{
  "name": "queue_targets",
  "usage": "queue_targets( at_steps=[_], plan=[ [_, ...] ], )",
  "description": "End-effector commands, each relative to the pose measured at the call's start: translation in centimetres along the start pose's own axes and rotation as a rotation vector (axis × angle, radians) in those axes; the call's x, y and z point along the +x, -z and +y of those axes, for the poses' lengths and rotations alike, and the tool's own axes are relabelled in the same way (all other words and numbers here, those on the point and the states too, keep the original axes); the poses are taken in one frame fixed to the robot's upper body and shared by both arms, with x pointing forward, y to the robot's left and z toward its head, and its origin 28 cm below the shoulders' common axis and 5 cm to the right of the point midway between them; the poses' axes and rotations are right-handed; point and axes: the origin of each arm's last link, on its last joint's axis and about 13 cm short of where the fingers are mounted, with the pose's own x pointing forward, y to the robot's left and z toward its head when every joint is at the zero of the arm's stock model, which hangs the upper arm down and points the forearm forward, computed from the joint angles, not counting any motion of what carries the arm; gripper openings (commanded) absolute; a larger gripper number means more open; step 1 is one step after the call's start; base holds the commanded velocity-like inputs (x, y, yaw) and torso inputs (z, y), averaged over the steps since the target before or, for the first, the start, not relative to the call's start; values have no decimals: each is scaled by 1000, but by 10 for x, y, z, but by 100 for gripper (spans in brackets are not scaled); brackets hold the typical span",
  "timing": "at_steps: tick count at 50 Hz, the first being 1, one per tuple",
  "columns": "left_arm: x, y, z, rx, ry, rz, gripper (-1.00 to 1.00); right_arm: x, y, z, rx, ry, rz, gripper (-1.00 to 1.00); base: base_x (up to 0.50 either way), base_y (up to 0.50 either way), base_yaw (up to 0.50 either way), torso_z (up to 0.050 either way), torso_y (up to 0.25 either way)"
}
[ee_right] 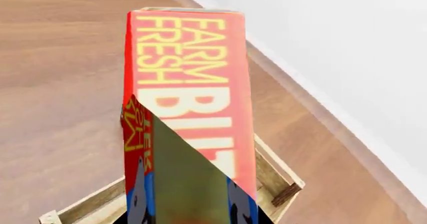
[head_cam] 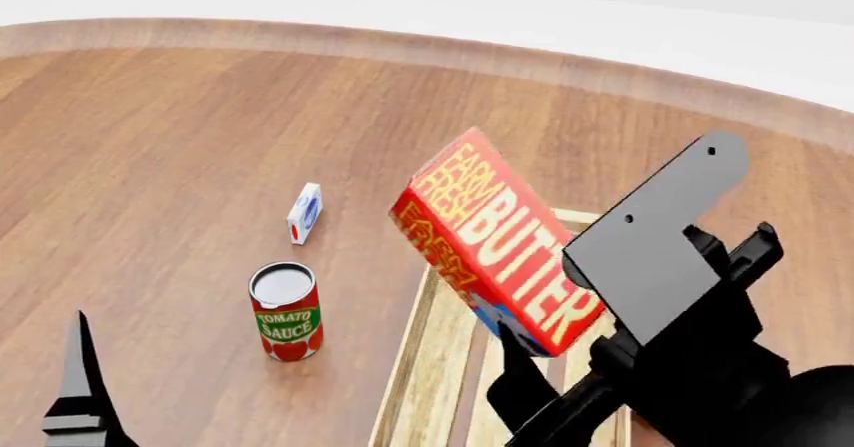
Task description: Pick up the butter and put it in the tray.
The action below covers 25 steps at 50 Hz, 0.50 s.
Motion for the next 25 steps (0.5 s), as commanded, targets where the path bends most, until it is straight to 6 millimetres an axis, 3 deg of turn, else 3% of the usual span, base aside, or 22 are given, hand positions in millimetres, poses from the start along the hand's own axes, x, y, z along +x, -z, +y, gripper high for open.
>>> queue_targets(
  at_steps=[1,14,25],
  plan=[
    [3,-1,0,-22,15,-7,100,32,-16,-22,84,236,-64,-100,0,0,0,0,10],
    [3,-2,3,-28,3,-12,100,80,-27,-21,154,363,-24,-100,0,0,0,0,1],
    [4,-5,5,-38,-3,-20,100,121,-43,-21,314,482,-10,-100,0,0,0,0,2]
  ],
)
